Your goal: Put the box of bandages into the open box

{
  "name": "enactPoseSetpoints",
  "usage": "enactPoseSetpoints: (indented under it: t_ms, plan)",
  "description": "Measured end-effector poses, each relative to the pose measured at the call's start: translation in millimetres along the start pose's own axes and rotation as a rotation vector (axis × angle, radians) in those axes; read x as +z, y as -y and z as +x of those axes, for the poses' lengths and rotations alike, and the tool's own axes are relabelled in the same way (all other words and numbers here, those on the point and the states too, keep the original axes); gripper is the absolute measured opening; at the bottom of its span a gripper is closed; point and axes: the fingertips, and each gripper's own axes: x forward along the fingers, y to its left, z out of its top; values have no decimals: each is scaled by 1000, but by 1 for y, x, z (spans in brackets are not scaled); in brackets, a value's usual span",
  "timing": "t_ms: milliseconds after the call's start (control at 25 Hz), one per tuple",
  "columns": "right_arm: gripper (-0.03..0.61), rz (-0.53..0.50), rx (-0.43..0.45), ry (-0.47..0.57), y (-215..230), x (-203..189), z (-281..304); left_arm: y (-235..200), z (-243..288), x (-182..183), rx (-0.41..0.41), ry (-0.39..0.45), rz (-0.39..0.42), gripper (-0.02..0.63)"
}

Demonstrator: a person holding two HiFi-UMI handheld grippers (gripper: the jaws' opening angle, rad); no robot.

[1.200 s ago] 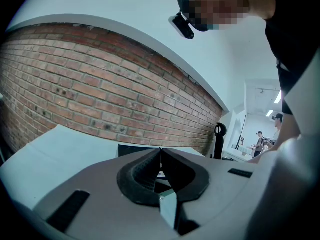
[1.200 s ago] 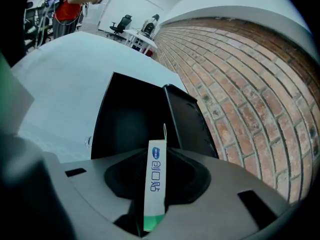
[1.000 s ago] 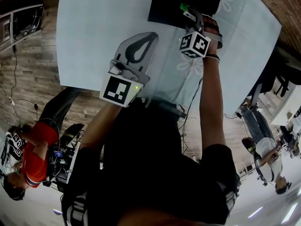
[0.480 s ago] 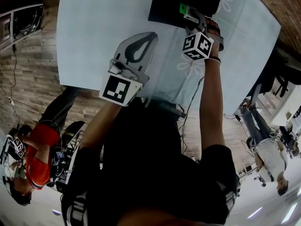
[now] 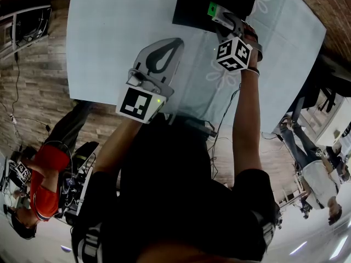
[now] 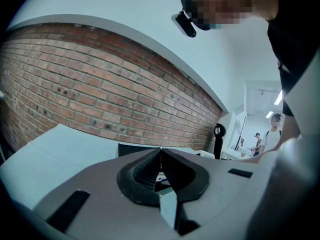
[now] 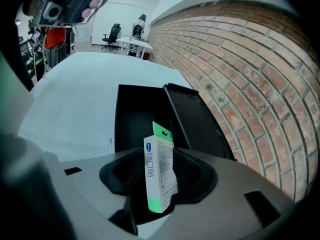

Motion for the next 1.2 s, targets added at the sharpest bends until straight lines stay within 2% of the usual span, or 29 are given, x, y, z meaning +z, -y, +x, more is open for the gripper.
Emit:
enactPoseSetpoints:
  t_ms: [520,680,760,960,1080,1200]
  plan:
    - [190,23,9,-5,-2,-5,-10,7,-6,7,-9,16,9,38]
    - [189,58,1,7,-2,-6,-20,15,-10,5,-17,2,22,39]
    - [154,95,-8,27,-2,-5,-31,21,-15,2,-24,-16,41,39]
    - [85,185,-71,78,8,2,-58,31,-24,7,-39,0,51,38]
    - [43,255,-144,135,14,13,-82,37,-31,12,-51,7,54,39]
    - [35,359,-227,198,18,23,-109,44,-40,16,-64,15,58,39]
